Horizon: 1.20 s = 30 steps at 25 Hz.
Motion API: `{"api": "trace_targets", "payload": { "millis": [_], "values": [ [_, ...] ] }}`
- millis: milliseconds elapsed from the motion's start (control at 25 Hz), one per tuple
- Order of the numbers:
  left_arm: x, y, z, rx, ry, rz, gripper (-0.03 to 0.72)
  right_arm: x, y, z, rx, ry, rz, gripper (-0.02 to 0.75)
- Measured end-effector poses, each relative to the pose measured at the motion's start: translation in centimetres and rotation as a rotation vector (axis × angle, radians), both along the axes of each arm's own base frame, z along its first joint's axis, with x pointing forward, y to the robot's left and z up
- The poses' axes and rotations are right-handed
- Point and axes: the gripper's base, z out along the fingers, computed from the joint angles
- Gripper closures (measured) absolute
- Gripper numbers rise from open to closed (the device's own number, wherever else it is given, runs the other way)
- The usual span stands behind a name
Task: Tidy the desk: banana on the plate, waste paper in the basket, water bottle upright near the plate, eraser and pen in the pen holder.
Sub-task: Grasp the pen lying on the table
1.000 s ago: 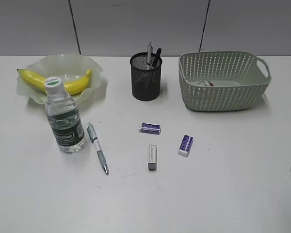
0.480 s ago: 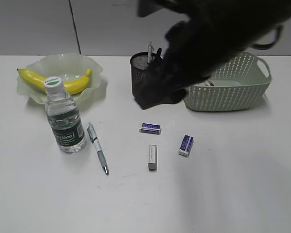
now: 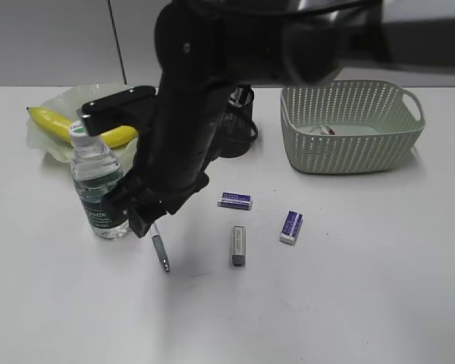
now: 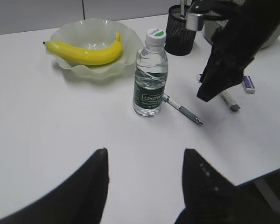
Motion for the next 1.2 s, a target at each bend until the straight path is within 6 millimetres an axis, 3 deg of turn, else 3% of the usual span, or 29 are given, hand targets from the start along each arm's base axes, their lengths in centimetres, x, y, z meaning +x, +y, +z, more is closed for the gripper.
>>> {"api": "trace_targets", "payload": {
  "millis": [200,440,720,1040,1120,1200],
  "values": [
    [0.0,0.0,0.0,0.000,0.000,0.000,0.306,0.2,2.1,-3.1,-0.072,0.018,-0.098,0.302],
    [0.0,0.0,0.0,0.000,0.000,0.000,0.306,0.5,2.3,-6.2,-0.127,0.042,-0.153,0.302],
    [0.0,0.0,0.0,0.000,0.000,0.000,0.306,0.9,2.7,-7.1,-0.107,0.023,-0.161,0.366],
    [0.0,0.0,0.0,0.001,0.000,0.000,0.306,0.8,2.6,-8.6,-0.141,0.044,-0.161,0.383],
    [0.0,0.0,0.0,0.001,0.000,0.000,0.306,0.7,2.4,-8.9,-0.160,0.056,-0.160,0.414],
    [0.0,0.0,0.0,0.001,0.000,0.000,0.306,0.6,2.3,-8.9,-0.176,0.066,-0.160,0.495]
  ]
}}
